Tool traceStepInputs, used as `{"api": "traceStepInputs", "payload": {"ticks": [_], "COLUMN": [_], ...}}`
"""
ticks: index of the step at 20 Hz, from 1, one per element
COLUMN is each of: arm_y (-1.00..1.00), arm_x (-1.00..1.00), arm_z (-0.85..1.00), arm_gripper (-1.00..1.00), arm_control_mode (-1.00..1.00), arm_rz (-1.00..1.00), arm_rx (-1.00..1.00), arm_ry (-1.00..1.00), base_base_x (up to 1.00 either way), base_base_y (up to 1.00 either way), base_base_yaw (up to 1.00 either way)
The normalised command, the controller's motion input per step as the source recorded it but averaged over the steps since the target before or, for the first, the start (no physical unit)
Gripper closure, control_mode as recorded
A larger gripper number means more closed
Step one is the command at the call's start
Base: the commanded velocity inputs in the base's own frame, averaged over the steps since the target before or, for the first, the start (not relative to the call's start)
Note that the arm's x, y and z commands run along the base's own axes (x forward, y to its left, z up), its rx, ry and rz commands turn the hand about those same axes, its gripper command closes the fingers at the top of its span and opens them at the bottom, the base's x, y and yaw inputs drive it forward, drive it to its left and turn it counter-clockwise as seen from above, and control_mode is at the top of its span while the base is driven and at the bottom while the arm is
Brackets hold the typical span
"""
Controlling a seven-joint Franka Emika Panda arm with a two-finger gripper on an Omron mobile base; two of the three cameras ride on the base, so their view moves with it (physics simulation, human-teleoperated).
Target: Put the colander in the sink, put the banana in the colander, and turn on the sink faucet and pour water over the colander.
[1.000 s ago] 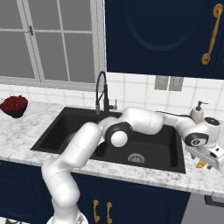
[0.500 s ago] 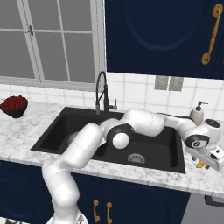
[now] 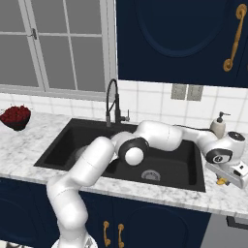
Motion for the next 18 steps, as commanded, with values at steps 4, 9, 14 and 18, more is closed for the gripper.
{"api": "traceStepInputs", "payload": {"ticks": [4, 9, 14, 18], "arm_y": [0.00, 0.00, 0.01, 0.62], "arm_x": [-0.07, -0.06, -0.26, -0.12], "arm_z": [0.08, 0.40, 0.17, 0.00], "arm_gripper": [1.00, 1.00, 1.00, 1.00], "arm_control_mode": [-1.00, -1.00, -1.00, -1.00], "arm_rz": [0.00, 0.01, 0.05, 0.00], "arm_rx": [0.00, 0.00, 0.00, 0.00], "arm_ry": [0.00, 0.00, 0.00, 0.00], "base_base_x": [0.00, 0.00, 0.00, 0.00], "base_base_y": [0.00, 0.00, 0.00, 0.00], "base_base_yaw": [0.00, 0.00, 0.00, 0.00]}}
